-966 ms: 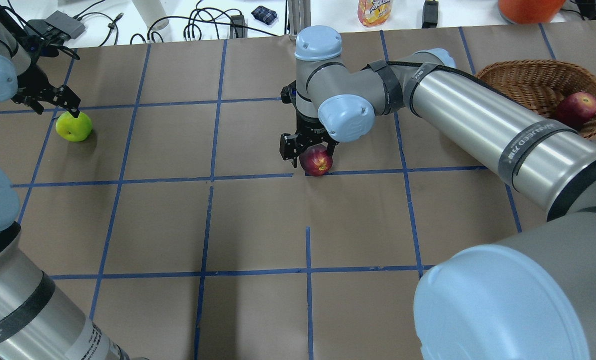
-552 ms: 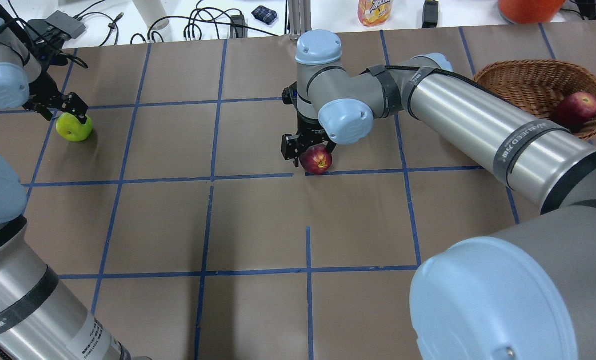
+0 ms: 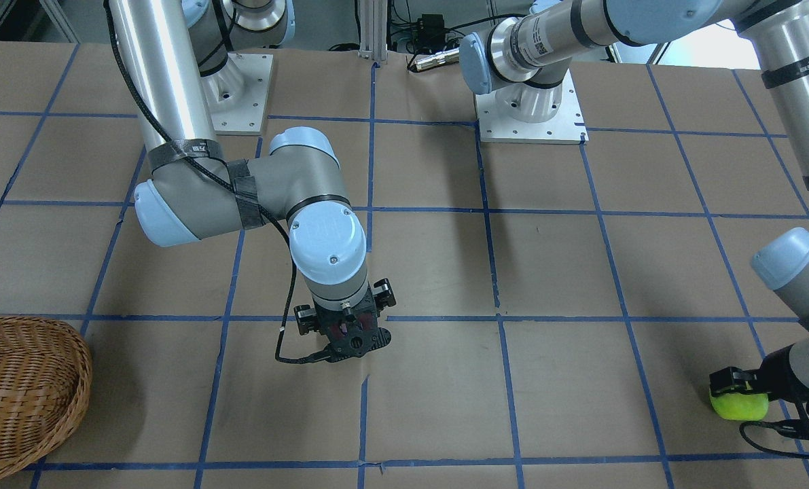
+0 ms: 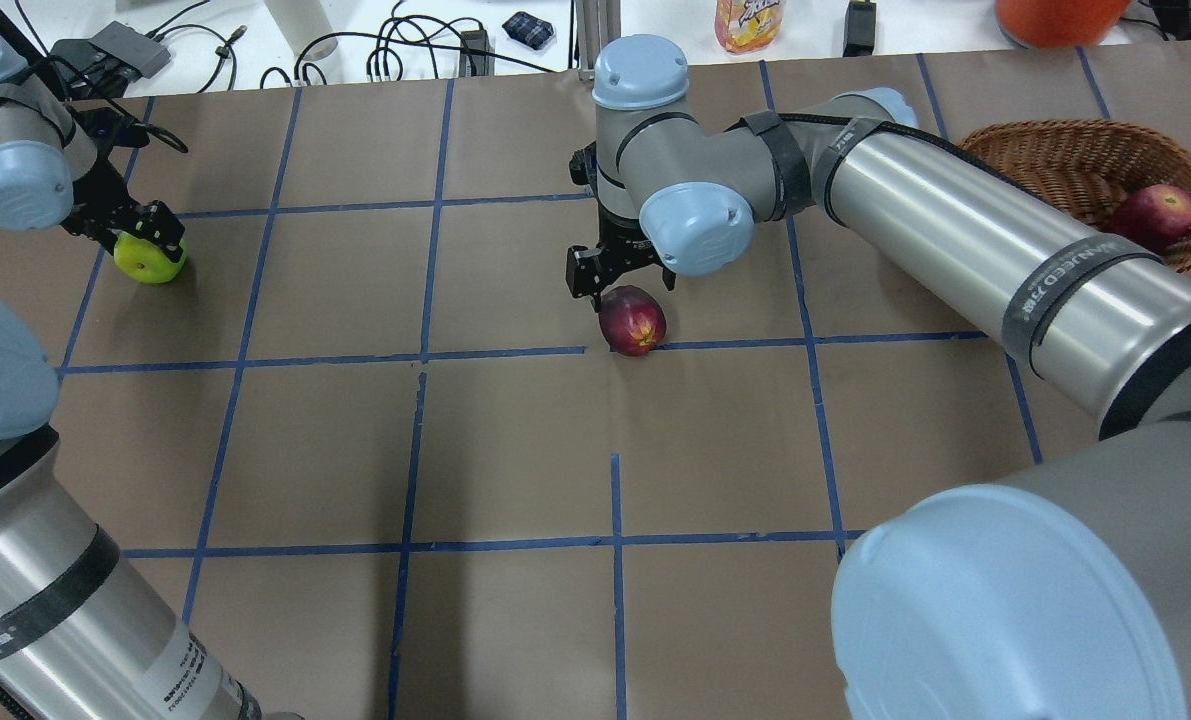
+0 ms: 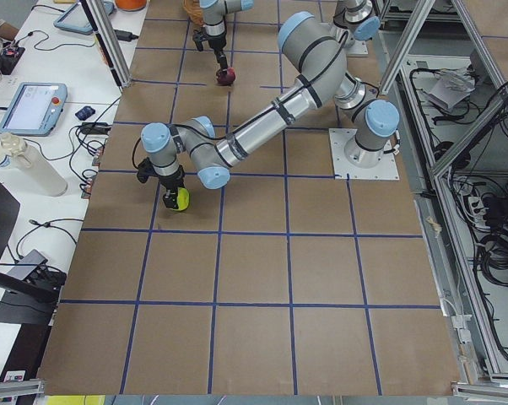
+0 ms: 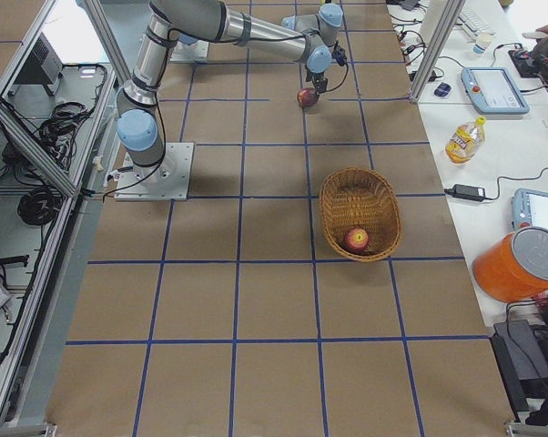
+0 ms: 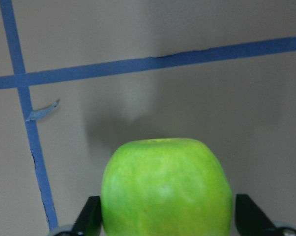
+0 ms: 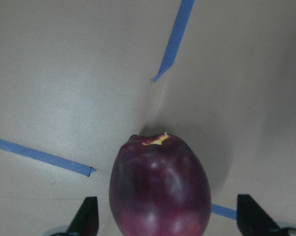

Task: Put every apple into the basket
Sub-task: 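Move dark red apple into basket with right while left carries green apple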

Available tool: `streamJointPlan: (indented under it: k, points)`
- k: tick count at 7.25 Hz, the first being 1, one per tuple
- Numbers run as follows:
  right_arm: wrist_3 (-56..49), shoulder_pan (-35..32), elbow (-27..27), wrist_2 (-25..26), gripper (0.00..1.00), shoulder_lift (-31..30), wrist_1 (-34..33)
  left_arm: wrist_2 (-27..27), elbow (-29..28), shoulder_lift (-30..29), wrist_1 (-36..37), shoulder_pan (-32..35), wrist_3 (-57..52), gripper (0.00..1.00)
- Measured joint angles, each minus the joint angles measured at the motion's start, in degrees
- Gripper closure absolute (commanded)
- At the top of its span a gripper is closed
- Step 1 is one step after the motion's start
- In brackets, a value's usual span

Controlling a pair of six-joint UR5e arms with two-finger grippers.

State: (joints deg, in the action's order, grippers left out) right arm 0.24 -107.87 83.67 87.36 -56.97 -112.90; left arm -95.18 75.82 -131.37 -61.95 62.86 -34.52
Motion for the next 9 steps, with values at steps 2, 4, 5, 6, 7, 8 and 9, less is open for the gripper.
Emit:
streamJointPlan:
  k: [2, 4, 5, 6, 7, 8, 9]
  points:
    - [0.49, 0.01, 0.7, 0.43, 0.0, 0.54, -0.28, 0.02, -0.04, 2.19, -2.67, 1.68, 1.12, 0.65]
    - [0.51, -0.05, 1.57, 0.02, 0.05, 1.76, -1.22, 0.37, 0.21, 5.72, -8.69, 5.18, 4.89, 0.65]
    - [0.38, -0.05, 1.77, -0.07, 0.74, 2.31, -2.08, 0.49, 0.56, 7.45, -11.13, 6.95, 7.45, 0.65]
    - [0.14, -0.04, 1.73, -0.22, 1.0, 2.61, -2.49, 0.54, 1.06, 9.57, -13.44, 8.47, 10.27, 0.65]
    - [-0.15, 0.14, 1.43, -0.4, 1.0, 2.52, -2.55, 0.95, 1.74, 11.98, -15.53, 10.15, 13.44, 0.65]
    - [-0.36, 0.57, 0.97, -0.36, 1.0, 1.71, -2.38, 1.74, 2.61, 14.48, -17.21, 12.69, 17.45, 0.65]
    - [-0.45, 1.8, 0.37, -0.06, 1.0, -0.01, -1.19, 2.29, 3.52, 17.03, -18.69, 15.85, 21.6, 0.68]
